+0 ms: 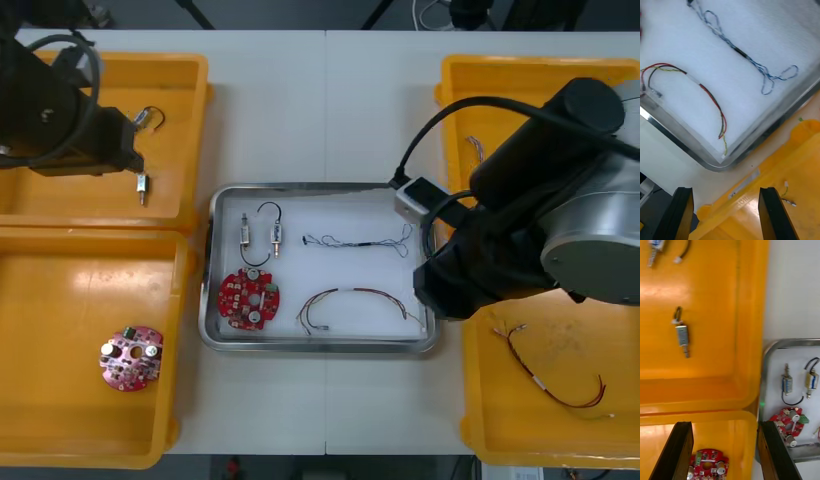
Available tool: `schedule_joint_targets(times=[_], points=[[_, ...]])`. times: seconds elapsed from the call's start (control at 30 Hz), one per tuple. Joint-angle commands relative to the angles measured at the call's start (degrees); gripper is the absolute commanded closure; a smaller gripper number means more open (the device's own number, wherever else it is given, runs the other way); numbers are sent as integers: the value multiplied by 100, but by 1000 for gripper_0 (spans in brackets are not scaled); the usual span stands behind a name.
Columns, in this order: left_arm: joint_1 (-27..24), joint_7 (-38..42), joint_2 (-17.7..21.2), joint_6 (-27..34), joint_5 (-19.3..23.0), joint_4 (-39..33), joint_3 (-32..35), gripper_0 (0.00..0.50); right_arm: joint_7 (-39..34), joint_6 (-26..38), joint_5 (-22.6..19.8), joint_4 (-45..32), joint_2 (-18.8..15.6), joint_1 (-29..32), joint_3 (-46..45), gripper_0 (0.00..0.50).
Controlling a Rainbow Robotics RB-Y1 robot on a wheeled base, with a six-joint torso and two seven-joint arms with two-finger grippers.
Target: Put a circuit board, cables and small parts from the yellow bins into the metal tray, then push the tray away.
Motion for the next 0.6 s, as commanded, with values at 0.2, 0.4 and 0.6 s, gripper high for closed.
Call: schedule_joint_targets(times=[0.2, 0.4, 0.6], points=[[844, -977, 665, 39, 61, -189, 1050, 0, 1359, 16, 525, 244, 690, -643, 1034, 0], [1416, -1391, 806, 39, 140, -216, 1340, 0, 2027, 16, 1018, 569, 1033, -942, 1790, 0], [1934, -1443, 973, 39, 246, -532, 1437, 0, 2580, -226, 1299, 973, 1411, -1126, 2326, 0]])
